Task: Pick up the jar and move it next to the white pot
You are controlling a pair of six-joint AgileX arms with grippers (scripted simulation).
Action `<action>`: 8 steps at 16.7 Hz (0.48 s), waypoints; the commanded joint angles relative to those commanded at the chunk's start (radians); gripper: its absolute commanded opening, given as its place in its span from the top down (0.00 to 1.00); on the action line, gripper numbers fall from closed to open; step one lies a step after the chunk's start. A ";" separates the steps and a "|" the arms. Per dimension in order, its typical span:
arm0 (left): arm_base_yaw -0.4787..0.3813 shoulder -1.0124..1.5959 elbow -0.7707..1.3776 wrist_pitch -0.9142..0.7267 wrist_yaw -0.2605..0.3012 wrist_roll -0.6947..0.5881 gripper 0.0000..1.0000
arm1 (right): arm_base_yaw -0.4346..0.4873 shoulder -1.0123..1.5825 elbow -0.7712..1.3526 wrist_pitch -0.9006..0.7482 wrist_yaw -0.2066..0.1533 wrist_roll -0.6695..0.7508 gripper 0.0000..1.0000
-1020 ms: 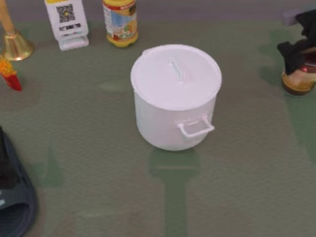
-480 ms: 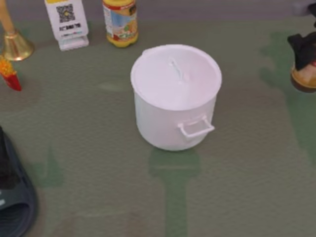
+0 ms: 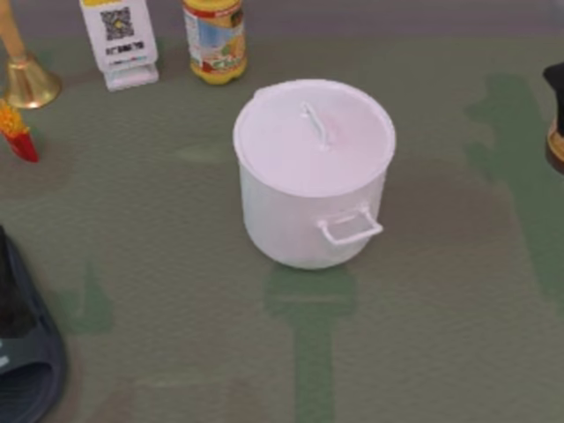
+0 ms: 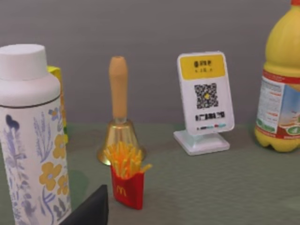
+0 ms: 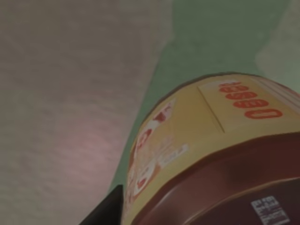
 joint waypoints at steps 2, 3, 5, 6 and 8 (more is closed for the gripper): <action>0.000 0.000 0.000 0.000 0.000 0.000 0.00 | 0.000 -0.001 -0.001 0.000 0.000 0.000 1.00; 0.000 0.000 0.000 0.000 0.000 0.000 0.00 | 0.000 -0.001 -0.001 0.000 0.000 0.000 1.00; 0.000 0.000 0.000 0.000 0.000 0.000 0.00 | -0.004 0.002 0.002 0.001 0.000 0.004 1.00; 0.000 0.000 0.000 0.000 0.000 0.000 0.00 | 0.003 0.004 -0.001 0.005 0.001 0.016 1.00; 0.000 0.000 0.000 0.000 0.000 0.000 0.00 | 0.030 0.012 -0.012 0.020 0.005 0.071 1.00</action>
